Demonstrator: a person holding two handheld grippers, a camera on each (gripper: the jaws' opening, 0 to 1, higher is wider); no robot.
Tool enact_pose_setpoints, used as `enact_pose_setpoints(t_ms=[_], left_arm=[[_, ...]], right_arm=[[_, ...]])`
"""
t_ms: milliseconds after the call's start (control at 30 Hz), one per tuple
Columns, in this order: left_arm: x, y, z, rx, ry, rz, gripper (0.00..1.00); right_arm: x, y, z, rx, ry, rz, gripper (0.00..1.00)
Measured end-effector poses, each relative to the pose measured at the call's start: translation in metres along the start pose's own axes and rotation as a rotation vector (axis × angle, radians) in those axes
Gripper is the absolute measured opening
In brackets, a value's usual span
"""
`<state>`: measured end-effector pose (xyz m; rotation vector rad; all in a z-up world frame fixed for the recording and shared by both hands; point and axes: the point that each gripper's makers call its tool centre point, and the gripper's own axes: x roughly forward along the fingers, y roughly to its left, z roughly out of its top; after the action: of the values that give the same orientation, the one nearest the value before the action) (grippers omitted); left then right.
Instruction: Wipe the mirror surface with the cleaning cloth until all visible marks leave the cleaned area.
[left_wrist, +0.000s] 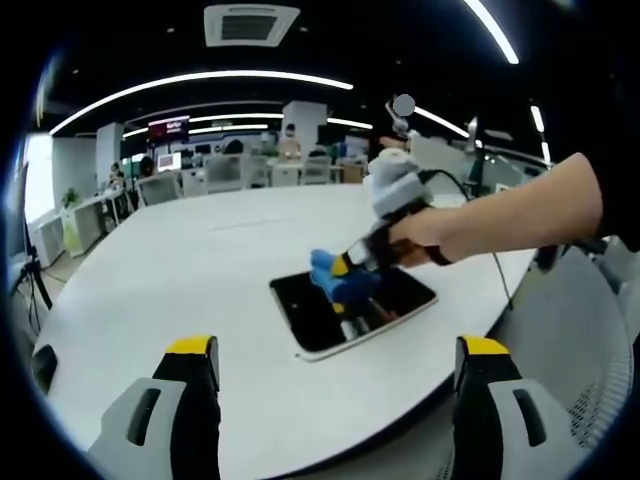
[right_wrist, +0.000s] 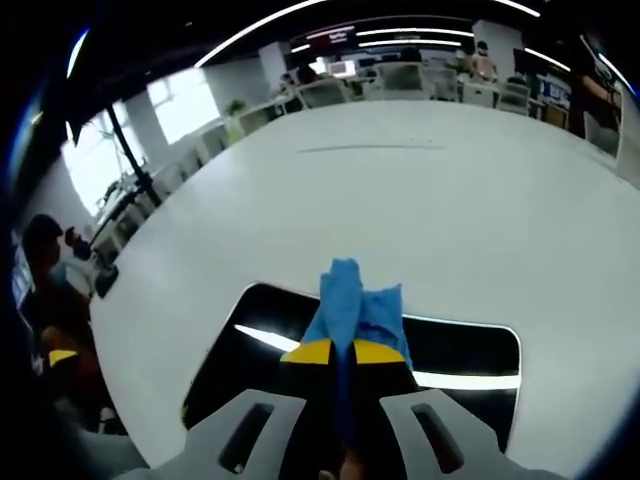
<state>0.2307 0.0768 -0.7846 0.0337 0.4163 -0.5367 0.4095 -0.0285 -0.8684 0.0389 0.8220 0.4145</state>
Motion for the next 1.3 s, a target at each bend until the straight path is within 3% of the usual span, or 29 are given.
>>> enact_pose_setpoints(t_ms=[567, 1300], left_arm=[[-0.001, 0.0, 0.0, 0.0, -0.002, -0.003, 0.98], [0.0, -0.002, 0.0, 0.0, -0.003, -0.007, 0.98]], right_arm=[[0.012, 0.042, 0.001, -0.034, 0.002, 0.072, 0.01], [0.021, 0.073, 0.002, -0.028, 0.01, 0.146, 0.01]])
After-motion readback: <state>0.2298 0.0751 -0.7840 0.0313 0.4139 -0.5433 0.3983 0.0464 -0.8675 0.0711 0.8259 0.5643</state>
